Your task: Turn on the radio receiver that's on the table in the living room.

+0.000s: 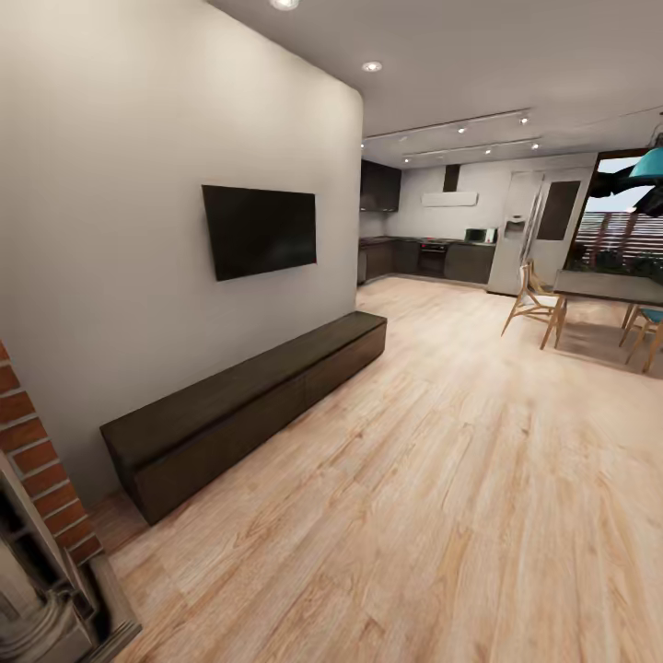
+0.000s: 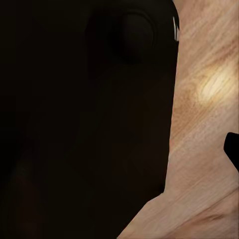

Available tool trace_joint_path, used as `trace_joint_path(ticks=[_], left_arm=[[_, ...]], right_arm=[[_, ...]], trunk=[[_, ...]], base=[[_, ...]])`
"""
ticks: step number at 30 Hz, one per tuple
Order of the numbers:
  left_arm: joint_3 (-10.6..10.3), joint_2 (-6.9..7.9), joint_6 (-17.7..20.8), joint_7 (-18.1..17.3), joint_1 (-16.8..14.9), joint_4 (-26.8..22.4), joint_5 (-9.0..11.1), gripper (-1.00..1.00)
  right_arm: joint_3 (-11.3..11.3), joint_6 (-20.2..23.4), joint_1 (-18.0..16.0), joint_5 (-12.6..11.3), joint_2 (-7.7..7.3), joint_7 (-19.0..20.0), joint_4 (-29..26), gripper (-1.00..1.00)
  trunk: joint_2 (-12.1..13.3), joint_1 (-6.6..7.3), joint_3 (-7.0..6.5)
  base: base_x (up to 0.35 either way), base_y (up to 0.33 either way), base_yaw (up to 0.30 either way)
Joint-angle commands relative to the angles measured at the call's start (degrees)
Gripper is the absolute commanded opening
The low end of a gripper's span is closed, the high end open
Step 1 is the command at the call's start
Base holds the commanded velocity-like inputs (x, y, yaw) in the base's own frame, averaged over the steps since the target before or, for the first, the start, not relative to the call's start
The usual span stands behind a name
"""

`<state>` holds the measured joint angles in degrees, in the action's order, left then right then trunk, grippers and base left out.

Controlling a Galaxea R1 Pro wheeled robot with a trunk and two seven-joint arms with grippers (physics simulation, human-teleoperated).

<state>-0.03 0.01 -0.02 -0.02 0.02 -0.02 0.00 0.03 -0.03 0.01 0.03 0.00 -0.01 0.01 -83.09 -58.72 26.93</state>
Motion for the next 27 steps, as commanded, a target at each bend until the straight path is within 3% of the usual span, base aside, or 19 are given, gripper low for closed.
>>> trace_joint_path(ticks=[1, 4, 10, 27], left_arm=[[-0.3, 0.23, -0.24, -0.16, 0.07, -0.31, 0.01, 1.0], [-0.3, 0.25, -0.24, -0.15, 0.07, -0.68, 0.03, 1.0], [-0.23, 0.5, -0.32, -0.16, 0.07, -1.63, 0.04, 1.0], [-0.23, 0.52, -0.33, -0.16, 0.07, -1.74, 0.07, 1.0]], right_arm=[[0.31, -0.3, -0.33, 0.3, -0.15, -0.08, -0.34, 1.0], [1.28, -0.41, -1.06, 0.45, -0.16, -0.08, -0.36, 1.0], [3.22, -1.53, -1.56, -1.41, 0.24, -0.08, -0.36, 1.0], [8.71, -1.73, -1.61, -6.86, 0.13, -0.08, -0.36, 1.0]], trunk=[[0.01, -0.01, -0.01], [0.01, -0.01, -0.01], [0.01, -0.01, -0.02], [0.01, -0.01, -0.44]], base=[[0.0, 0.0, 0.0], [0.0, 0.0, 0.0], [0.0, 0.0, -0.03], [0.0, 0.0, -0.26]])
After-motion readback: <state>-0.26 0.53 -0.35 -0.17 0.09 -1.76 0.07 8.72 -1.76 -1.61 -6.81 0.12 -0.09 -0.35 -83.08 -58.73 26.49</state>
